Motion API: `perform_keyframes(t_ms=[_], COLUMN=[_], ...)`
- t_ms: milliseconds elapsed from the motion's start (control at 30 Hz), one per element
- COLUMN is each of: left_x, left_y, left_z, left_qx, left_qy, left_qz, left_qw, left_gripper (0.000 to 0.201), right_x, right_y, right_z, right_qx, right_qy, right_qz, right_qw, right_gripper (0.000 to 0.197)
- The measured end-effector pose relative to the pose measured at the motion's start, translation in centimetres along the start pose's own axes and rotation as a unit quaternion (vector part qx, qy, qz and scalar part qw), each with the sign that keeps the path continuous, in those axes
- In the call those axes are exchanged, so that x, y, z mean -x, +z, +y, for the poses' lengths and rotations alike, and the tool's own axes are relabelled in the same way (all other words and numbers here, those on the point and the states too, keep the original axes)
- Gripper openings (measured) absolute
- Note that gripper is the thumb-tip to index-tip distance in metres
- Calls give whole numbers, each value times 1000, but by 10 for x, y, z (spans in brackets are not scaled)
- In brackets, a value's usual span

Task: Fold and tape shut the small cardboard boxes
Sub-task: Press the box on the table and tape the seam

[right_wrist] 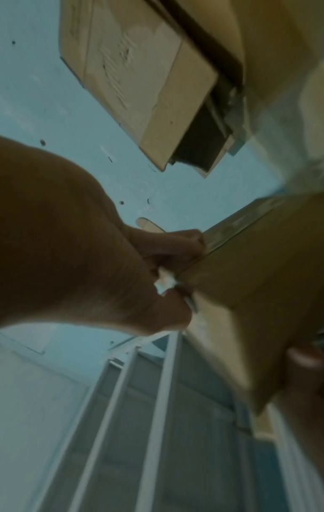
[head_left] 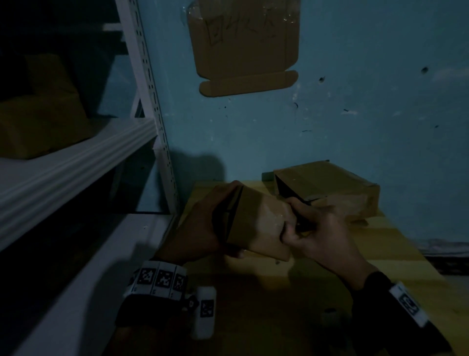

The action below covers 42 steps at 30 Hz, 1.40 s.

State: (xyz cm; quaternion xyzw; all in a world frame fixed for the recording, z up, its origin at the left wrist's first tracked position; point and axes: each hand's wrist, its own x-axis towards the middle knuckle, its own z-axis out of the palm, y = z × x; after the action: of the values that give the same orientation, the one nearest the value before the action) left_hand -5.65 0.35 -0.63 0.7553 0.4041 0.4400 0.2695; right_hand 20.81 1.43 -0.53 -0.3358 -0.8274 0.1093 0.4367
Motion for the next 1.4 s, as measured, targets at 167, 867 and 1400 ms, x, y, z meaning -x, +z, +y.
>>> perform_keyframes(t_ms=[167, 867, 1400], left_x=[-2, -10, -15], left_y=[-2, 2, 4], left_z=[-5, -11, -13], left_qx=[-19, -19, -70], left_qy=[0, 13, 9], left_qz=[9, 46, 32], left_qw=[1000, 999, 997], left_gripper=[124, 110, 95], right_x=[-5, -9, -3], right_y=[-9, -5, 3], right_z=[-10, -8, 9], right_qx=[-25, 80, -123], right_qy=[10, 130, 63], right_qz=[-28, 12, -114], right_qw=[999, 988, 984], right_gripper=[44, 68, 13])
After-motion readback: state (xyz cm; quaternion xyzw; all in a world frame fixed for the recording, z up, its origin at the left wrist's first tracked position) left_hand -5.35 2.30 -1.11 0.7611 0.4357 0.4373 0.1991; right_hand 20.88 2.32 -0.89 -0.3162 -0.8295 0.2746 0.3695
